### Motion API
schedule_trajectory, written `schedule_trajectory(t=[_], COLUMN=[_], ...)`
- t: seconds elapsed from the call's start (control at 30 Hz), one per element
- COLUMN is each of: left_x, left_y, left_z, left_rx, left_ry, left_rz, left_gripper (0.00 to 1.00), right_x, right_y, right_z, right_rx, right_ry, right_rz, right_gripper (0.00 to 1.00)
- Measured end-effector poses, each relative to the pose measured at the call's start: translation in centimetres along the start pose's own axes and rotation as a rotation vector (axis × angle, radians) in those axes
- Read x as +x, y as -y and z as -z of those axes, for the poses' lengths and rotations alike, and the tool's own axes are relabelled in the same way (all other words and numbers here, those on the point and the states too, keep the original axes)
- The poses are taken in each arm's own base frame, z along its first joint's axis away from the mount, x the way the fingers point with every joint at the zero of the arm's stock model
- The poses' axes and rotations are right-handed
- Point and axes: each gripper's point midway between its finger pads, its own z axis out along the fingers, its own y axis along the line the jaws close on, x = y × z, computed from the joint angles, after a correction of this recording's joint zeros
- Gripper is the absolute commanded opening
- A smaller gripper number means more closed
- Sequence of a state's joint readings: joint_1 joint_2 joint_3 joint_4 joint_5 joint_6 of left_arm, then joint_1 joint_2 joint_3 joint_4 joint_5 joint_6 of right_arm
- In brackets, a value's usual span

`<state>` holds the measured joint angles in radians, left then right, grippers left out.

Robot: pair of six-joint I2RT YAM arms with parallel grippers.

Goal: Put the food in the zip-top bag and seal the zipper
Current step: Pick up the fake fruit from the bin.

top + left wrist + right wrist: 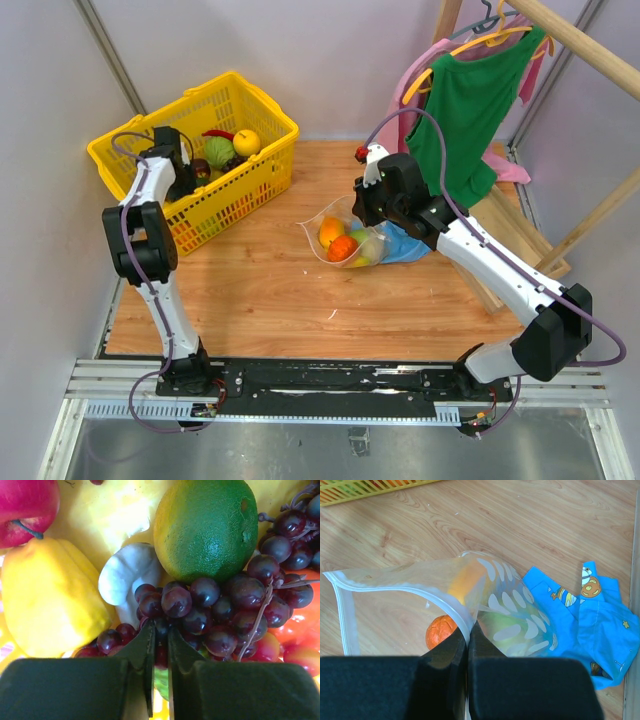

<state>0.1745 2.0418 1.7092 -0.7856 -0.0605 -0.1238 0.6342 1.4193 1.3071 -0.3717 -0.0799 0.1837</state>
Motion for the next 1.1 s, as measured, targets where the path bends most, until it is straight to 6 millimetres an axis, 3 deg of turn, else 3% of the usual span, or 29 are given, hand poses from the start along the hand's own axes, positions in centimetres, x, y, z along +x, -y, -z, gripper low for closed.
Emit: schedule_trajectory(t=[0.2, 0.37, 0.57, 0.8, 1.1], left_x=[-0.4, -1.0, -3.8, -8.0, -9.1], left_y=[-0.1, -0.1, 0.0, 0.0, 1.2], left_z=[0.4, 2.4, 7.1, 14.4, 20.5], left_rx=[-0.001, -0.001, 0.009, 0.031, 0.129], left_ry=[0.011, 0.030, 0.139, 0.335, 0.461], left_rz=[-0.001, 0.007, 0.024, 0.039, 0.028], left_gripper=[0.00, 0.00, 0.00, 0.00, 0.00], right_x=[0.0, 0.0, 0.0, 0.0, 0.0], right_y=[0.0, 0.0, 0.0, 0.0, 0.0], right_z=[0.0, 0.0, 0.0, 0.0, 0.0], right_rx=[0.000, 0.000, 0.000, -0.001, -0.001], right_ry=[0.000, 0.000, 0.000, 0.000, -0.001], right_rz=[0.000, 0.000, 0.000, 0.000, -0.001], right_gripper=[0.00, 0.01, 0.01, 0.01, 0.01])
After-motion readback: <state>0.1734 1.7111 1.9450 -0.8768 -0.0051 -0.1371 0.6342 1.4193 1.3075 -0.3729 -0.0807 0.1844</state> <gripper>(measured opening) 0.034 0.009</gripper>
